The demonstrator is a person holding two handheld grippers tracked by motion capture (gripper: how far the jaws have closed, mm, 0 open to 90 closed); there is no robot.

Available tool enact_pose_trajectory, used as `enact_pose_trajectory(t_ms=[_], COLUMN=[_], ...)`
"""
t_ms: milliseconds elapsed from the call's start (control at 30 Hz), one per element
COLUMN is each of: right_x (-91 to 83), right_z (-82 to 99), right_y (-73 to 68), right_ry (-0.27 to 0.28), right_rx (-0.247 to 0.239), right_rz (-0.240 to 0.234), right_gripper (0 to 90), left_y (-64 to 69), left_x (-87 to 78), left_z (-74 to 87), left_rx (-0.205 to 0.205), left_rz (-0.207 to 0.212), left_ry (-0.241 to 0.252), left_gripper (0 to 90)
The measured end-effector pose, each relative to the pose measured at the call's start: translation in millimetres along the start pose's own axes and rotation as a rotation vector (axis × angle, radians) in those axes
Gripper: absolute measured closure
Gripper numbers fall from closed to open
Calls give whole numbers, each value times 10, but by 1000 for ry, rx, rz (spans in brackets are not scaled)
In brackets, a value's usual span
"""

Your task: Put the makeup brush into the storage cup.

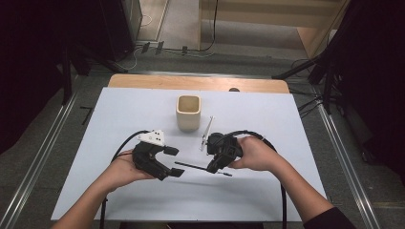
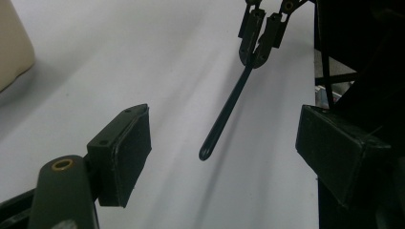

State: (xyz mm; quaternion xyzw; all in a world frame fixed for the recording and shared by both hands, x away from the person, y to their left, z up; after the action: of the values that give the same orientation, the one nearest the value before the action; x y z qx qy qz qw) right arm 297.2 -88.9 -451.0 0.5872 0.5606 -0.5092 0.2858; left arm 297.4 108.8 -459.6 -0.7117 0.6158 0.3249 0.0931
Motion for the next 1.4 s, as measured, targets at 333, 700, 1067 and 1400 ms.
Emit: enact_pose_trajectory(t_ms=[333, 700, 1067, 1400], right_x=[-11, 23, 53, 87], right_z=[-105, -179, -231, -265], right_y=[-46, -68, -118, -132], right_ry=[-47, -67, -74, -70], right_rx=[-45, -69, -109, -138], right_rz=[9, 14, 1, -15], right_gripper=[868, 868, 868, 868], left_y=[0, 4, 5, 27], left_x=[145, 236, 287, 325], left_z=[22, 48, 94, 96], left_rx=[-16, -63, -121, -138], left_rz=[17, 78, 139, 182], left_ry=[-56, -107, -140, -157], left_gripper=[199, 302, 641, 738])
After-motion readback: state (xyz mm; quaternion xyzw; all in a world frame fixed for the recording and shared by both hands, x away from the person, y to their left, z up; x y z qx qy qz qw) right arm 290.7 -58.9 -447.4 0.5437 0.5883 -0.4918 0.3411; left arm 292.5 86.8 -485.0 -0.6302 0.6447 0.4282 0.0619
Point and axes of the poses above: each handheld gripper's, and its own axes: x roughly forward along the jaws, z roughly out of its underside, y roughly to its right, the point moved 4 cm from there along x, roughly forward along the jaws, and after that the axes turned 5 degrees about y, right-handed, at the moved point
